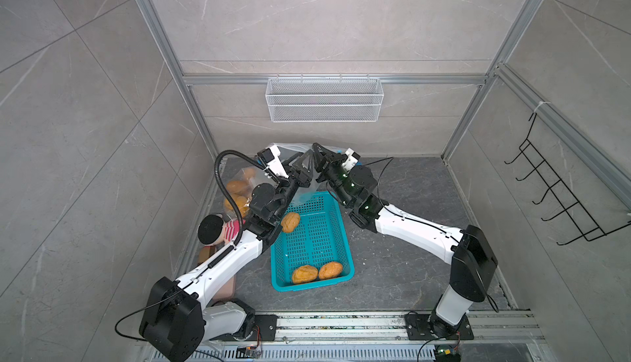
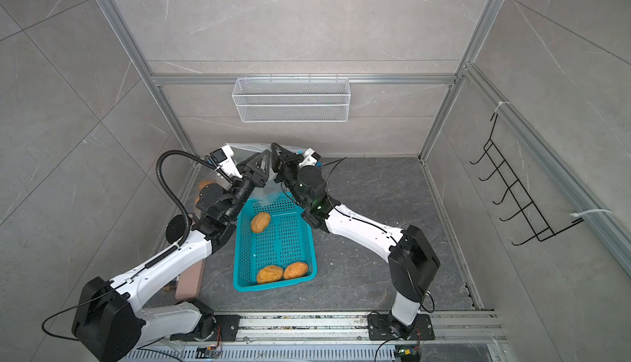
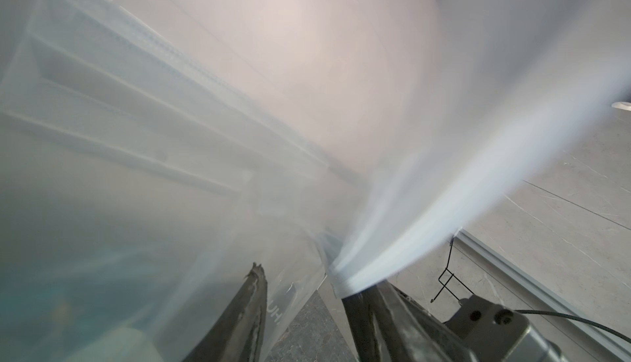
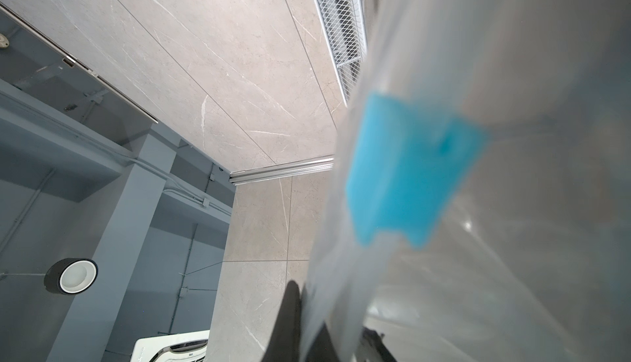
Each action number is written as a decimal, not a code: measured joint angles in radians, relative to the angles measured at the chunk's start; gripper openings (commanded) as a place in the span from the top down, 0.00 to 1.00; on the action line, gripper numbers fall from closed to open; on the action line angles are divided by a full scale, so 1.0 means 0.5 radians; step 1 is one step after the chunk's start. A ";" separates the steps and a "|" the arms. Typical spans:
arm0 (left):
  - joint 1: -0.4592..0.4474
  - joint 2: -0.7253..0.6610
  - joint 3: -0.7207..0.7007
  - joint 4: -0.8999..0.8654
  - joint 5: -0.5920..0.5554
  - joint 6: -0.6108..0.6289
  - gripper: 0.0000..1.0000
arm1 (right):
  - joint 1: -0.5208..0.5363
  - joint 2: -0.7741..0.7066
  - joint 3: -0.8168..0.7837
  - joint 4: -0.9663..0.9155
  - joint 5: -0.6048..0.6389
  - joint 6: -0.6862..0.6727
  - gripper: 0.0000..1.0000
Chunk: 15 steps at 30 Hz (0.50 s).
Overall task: Put the potatoes into a zipper bag and zip it
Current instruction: Pick up the zipper food storage bag at the center of the board.
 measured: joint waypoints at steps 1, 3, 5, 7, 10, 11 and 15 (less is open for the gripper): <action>-0.001 0.000 0.000 -0.001 -0.005 0.001 0.53 | 0.001 0.000 0.000 -0.001 0.000 0.001 1.00; -0.002 0.000 0.000 -0.001 -0.009 0.002 0.52 | 0.002 0.000 0.000 0.000 0.001 0.002 1.00; -0.001 0.000 0.000 -0.002 -0.011 0.011 0.49 | 0.002 0.000 0.000 0.002 0.001 0.003 1.00; -0.001 0.000 0.000 -0.006 -0.009 0.024 0.49 | 0.002 0.000 0.000 0.006 0.002 0.008 1.00; -0.001 0.000 0.000 -0.006 -0.002 0.041 0.51 | 0.002 0.000 0.000 0.010 0.002 0.008 1.00; -0.001 0.000 0.000 -0.007 0.001 0.047 0.51 | 0.002 0.000 0.000 0.011 0.002 0.008 1.00; -0.001 0.000 -0.003 -0.007 0.008 0.076 0.52 | 0.002 0.000 0.000 0.011 0.002 0.008 1.00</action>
